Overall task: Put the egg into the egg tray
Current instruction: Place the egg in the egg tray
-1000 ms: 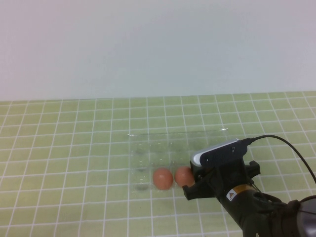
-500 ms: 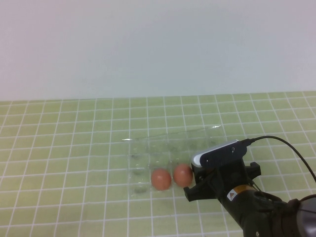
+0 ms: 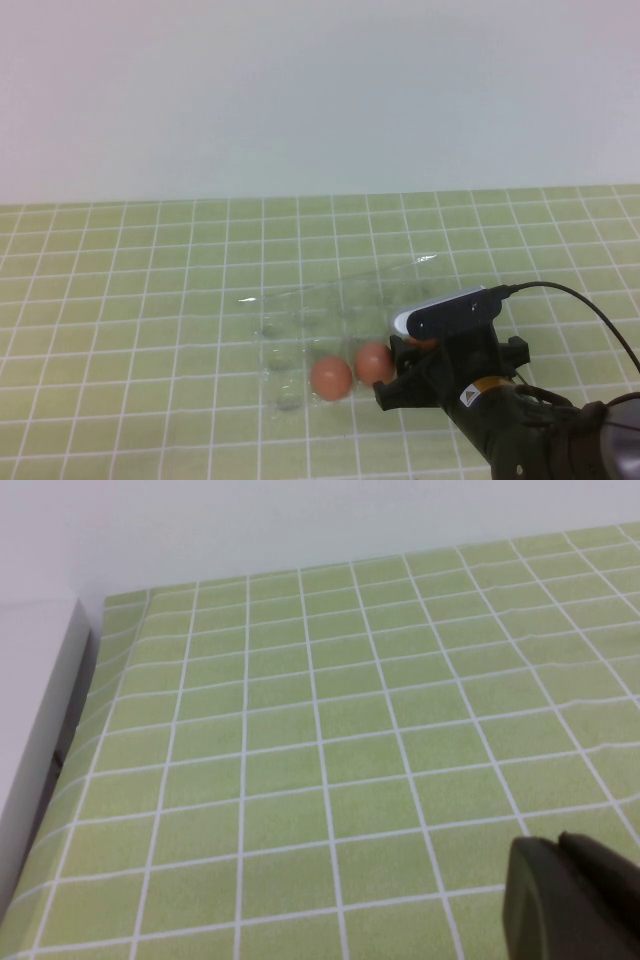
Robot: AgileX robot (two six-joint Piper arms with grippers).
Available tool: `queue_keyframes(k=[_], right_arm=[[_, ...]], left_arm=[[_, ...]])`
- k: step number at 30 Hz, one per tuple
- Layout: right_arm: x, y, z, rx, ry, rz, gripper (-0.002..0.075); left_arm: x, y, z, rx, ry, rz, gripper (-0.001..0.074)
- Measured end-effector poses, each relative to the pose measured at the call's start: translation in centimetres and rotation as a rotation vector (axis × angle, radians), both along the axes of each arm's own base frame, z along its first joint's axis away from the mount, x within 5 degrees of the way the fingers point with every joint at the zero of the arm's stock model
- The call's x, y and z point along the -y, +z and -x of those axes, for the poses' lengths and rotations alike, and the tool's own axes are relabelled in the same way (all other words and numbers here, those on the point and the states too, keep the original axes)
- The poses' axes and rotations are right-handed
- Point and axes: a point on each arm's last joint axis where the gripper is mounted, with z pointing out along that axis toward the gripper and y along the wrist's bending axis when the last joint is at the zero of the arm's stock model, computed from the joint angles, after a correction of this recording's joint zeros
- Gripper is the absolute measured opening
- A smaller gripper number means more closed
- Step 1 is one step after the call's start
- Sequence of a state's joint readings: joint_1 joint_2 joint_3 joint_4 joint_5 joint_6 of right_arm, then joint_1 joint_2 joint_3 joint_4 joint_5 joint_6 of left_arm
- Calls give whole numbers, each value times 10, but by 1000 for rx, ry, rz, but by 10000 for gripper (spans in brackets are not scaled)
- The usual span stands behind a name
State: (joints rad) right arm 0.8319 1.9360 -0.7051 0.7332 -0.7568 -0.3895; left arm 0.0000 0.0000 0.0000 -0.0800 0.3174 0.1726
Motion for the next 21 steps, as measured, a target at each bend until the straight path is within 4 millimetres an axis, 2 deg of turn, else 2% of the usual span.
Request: queue_keyframes(k=[12, 21], right_arm=[[-3, 1, 0, -38, 3, -11, 445], [-1, 25, -1, 18, 16, 11, 447]], left_arm=[[0, 0, 0, 0, 0, 0, -1], [0, 0, 0, 0, 0, 0, -1]])
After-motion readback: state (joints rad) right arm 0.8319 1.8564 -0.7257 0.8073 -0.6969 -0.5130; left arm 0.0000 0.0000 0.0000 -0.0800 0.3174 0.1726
